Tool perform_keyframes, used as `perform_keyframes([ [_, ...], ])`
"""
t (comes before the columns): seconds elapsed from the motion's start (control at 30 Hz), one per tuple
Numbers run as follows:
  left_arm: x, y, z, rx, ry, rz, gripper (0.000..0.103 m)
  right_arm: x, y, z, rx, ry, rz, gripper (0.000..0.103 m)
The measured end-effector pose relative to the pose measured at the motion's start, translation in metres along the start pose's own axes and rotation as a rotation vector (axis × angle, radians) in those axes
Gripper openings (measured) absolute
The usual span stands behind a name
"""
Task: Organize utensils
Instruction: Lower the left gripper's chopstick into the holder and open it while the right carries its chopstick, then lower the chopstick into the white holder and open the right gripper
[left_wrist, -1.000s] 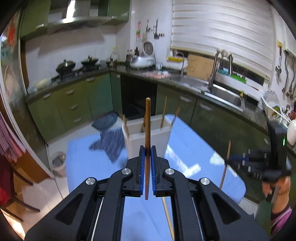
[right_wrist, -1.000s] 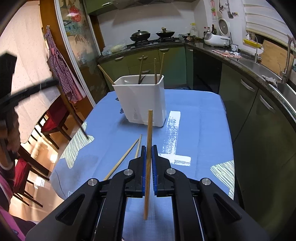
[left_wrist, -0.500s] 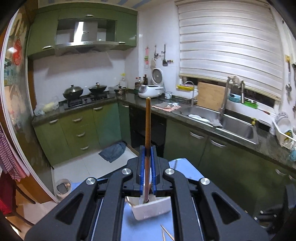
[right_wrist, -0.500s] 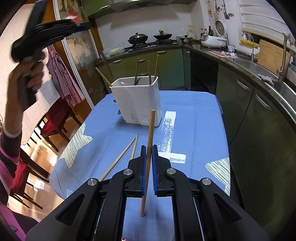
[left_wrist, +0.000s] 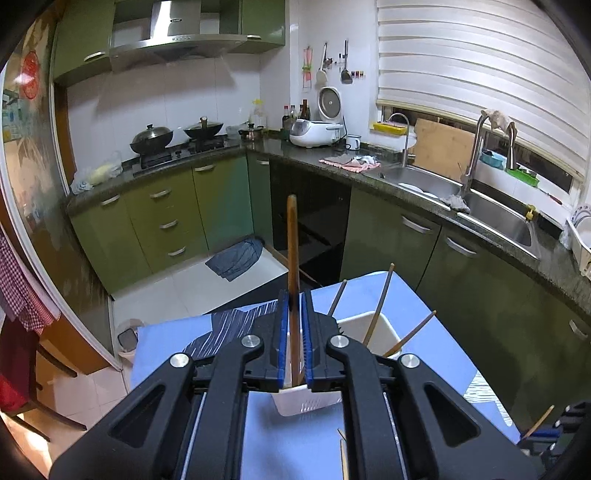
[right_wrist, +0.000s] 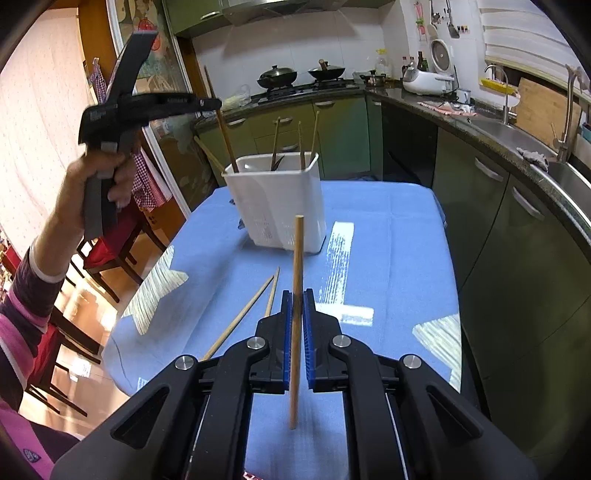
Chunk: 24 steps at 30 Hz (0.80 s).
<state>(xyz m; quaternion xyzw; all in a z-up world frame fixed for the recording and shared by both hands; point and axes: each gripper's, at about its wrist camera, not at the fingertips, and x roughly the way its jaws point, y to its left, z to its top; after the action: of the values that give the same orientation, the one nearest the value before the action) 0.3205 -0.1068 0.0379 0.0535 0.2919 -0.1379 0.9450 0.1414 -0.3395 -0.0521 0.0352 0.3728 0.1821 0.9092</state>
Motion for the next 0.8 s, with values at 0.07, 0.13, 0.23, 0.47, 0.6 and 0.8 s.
perform_keyframes([
  [0.07, -0.006, 0.002, -0.001, 0.0, -0.01, -0.005, 0.026, -0.004, 0.002, 0.008, -0.003, -0.016, -0.005, 0.007],
  [0.13, -0.017, 0.005, -0.001, -0.003, -0.035, -0.012, 0.049, -0.009, 0.004, 0.02, -0.01, -0.033, 0.005, 0.007],
  [0.23, -0.044, 0.005, -0.002, 0.009, -0.088, -0.015, 0.053, -0.016, 0.008, 0.044, -0.017, -0.067, 0.016, 0.007],
  [0.47, -0.097, 0.018, -0.016, -0.001, -0.128, -0.047, 0.053, -0.032, 0.023, 0.12, -0.024, -0.184, 0.058, 0.007],
  [0.6, -0.121, 0.032, -0.033, -0.009, -0.142, -0.046, 0.056, -0.025, 0.029, 0.168, -0.006, -0.209, 0.078, 0.007],
  [0.8, -0.142, 0.054, -0.061, -0.047, -0.121, -0.035, 0.057, 0.003, 0.025, 0.227, 0.045, -0.223, 0.061, 0.007],
])
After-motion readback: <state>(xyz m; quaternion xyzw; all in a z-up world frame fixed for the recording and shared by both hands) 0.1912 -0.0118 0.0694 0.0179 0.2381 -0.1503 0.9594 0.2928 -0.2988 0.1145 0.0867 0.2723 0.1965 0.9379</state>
